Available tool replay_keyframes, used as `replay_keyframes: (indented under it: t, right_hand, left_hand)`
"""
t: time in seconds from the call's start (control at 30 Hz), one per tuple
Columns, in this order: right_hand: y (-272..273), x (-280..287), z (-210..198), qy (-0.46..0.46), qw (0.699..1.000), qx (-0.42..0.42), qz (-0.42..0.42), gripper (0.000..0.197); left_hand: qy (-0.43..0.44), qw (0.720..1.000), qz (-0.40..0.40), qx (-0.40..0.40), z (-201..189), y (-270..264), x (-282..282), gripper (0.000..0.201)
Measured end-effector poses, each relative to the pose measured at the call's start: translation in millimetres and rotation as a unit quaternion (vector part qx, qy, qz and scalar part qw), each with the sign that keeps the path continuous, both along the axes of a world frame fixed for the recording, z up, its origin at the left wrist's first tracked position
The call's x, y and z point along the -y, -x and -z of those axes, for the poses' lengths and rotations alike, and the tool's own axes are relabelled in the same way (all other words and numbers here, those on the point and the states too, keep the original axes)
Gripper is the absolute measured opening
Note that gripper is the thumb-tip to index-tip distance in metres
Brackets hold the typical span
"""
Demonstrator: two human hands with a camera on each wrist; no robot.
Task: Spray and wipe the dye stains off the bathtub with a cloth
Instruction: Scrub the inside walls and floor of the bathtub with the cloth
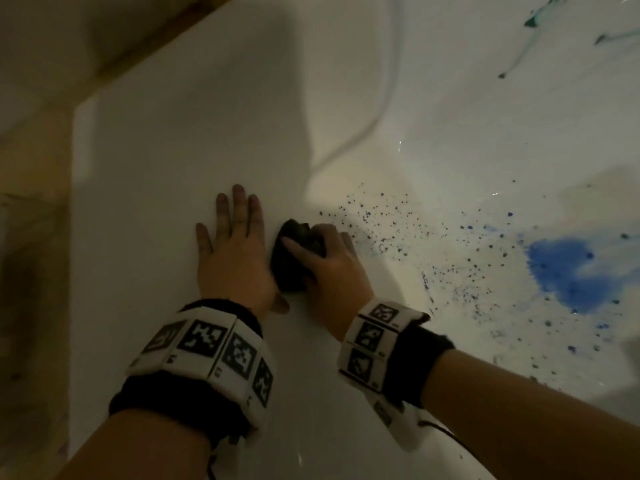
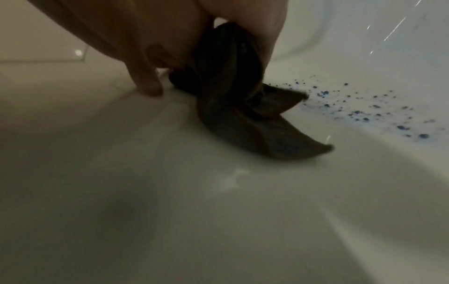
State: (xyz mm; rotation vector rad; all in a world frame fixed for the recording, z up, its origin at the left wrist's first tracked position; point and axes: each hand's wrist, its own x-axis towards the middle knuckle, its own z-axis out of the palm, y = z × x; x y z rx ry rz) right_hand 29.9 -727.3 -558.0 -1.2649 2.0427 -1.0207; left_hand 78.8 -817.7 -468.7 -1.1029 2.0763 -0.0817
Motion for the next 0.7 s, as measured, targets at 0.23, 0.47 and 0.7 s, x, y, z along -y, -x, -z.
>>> replay_keyframes:
  t: [0.23,0.47,0.7]
  right_hand:
    - [49.0,2.0,35.6,-0.119,0.991,0.018,0.066,0.057]
    - [91.9,6.7,31.8,-0.214,0.97,0.057,0.103,0.048]
    - [27.8,55.1,-5.9,0.049,0.997,-0.04,0.05,0.051]
  left_hand:
    - [-0.008,1.0,-0.009,0.0,1.2,-0.3,3.6,0.144]
    - [-0.008,1.0,-0.012,-0.011,-2.0,3.4,0.7,0.143]
    - [0.001,1.0,-0.014,-0.012,2.0,-1.4,-0.9,0.138]
